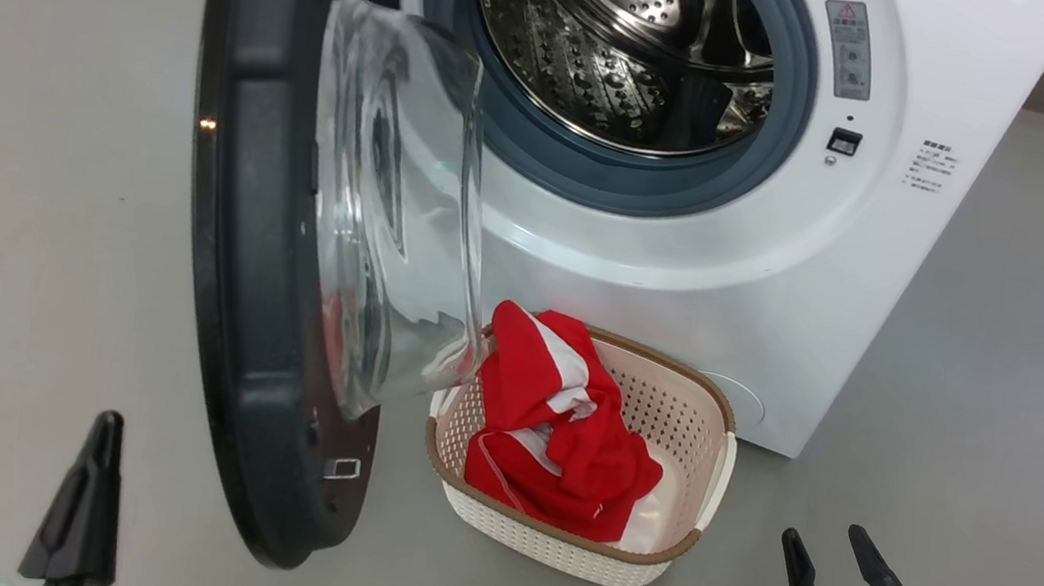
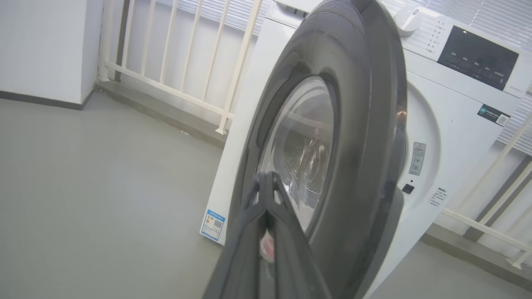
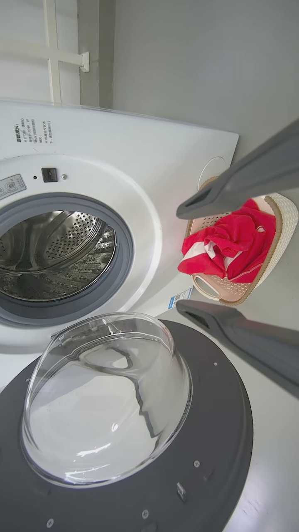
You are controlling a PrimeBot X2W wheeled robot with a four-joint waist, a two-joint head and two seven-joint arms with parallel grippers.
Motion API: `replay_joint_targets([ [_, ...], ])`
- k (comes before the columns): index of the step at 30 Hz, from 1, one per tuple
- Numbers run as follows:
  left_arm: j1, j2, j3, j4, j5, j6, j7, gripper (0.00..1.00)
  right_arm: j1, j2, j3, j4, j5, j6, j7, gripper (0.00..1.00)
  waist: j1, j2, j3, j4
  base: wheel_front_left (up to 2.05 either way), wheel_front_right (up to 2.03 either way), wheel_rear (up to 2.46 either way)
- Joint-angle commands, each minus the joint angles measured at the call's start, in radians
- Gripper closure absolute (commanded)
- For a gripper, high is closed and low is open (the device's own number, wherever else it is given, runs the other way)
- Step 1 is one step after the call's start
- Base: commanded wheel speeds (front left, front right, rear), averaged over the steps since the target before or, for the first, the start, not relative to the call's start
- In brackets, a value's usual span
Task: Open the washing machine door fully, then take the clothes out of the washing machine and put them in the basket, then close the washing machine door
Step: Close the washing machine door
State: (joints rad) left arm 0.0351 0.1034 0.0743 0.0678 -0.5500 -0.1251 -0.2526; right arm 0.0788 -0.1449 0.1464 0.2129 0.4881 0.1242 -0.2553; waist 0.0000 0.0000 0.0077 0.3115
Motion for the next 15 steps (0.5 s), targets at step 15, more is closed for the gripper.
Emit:
replay_joint_targets([
  [15,-0.098,0.138,-0.178,-0.092,-0.115,-0.005,-0.009,1.0,-0.052,-0.002,0.007,-0.033,-0.008,0.007,-0.006,0.0,0.0,0.0,0.066,-0.08,0.0,0.0,0.0],
])
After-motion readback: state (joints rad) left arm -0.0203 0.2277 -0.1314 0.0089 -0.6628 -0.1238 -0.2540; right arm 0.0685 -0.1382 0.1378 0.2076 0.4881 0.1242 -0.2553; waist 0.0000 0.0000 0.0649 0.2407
